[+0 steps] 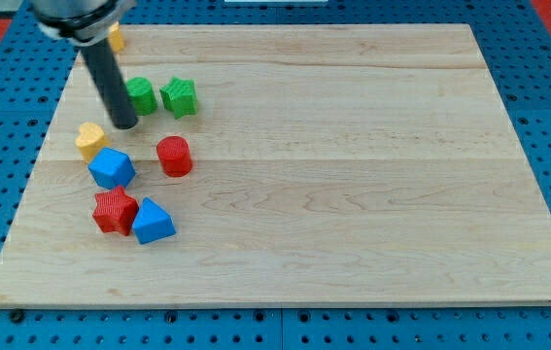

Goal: Place the green circle diagonal to the yellow hexagon

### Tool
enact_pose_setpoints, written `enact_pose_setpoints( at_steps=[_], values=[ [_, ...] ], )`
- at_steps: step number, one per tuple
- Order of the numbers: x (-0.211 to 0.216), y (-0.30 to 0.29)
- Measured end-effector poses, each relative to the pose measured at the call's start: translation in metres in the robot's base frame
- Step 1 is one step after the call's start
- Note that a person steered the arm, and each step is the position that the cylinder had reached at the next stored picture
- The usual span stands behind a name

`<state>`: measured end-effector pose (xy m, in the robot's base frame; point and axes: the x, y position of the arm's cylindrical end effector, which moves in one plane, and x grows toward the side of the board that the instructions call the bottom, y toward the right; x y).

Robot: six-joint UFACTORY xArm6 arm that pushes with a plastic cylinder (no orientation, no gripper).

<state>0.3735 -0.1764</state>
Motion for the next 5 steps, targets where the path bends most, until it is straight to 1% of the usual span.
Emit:
enact_pose_setpoints(
  at_steps=[1,2,3,4,5],
  values=[
    [-0.046,-0.01],
    [-0.071,0.009],
    [-0.041,0.001],
    [-0.014,0.012],
    [0.005,0.033]
  ],
)
